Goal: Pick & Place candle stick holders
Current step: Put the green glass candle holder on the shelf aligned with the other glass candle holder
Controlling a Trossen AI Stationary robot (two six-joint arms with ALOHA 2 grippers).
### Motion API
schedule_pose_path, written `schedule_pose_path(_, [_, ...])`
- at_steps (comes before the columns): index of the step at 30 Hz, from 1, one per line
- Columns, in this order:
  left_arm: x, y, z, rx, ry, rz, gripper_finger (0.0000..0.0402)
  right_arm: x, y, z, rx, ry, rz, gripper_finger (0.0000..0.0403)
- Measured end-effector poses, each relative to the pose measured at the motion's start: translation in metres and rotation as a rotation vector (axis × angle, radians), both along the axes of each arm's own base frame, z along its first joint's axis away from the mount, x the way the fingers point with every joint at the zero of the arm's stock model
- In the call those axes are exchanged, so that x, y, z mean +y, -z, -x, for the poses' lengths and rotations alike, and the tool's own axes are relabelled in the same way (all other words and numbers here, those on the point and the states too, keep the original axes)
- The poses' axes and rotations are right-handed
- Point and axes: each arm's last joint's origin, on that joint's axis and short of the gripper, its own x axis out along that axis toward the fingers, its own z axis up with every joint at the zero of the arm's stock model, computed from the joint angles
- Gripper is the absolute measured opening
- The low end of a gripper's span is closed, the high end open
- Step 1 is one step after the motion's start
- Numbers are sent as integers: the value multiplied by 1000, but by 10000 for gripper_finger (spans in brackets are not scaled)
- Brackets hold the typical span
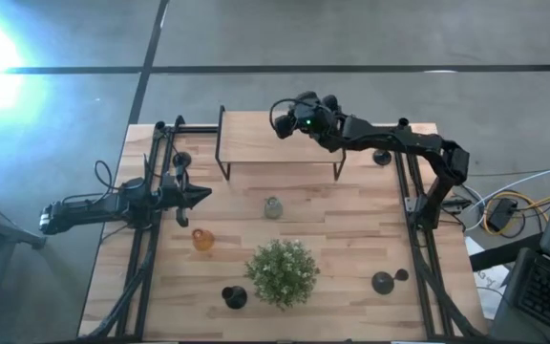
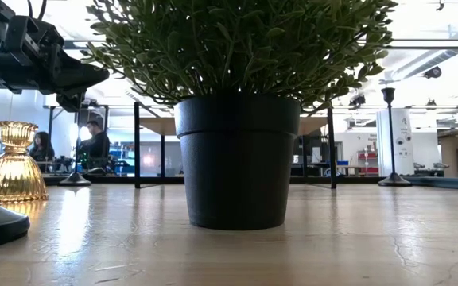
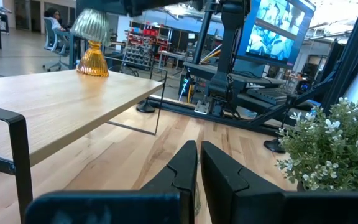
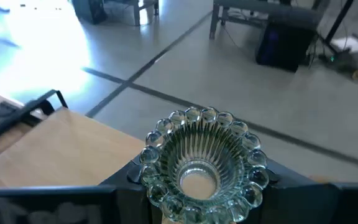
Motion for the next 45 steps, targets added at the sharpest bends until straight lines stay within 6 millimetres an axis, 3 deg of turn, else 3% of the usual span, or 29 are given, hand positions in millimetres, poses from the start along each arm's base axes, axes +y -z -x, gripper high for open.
schedule_pose_path(12, [0,0,0,0,0,0,25,-1,43,-5,-84,102,-32,121])
schedule_pose_path(20, [0,0,0,0,0,0,25,-5,57,-11,-49,103,-37,121])
schedule_pose_path(45, [0,0,0,0,0,0,25,-36,64,0,-48,113,-84,121])
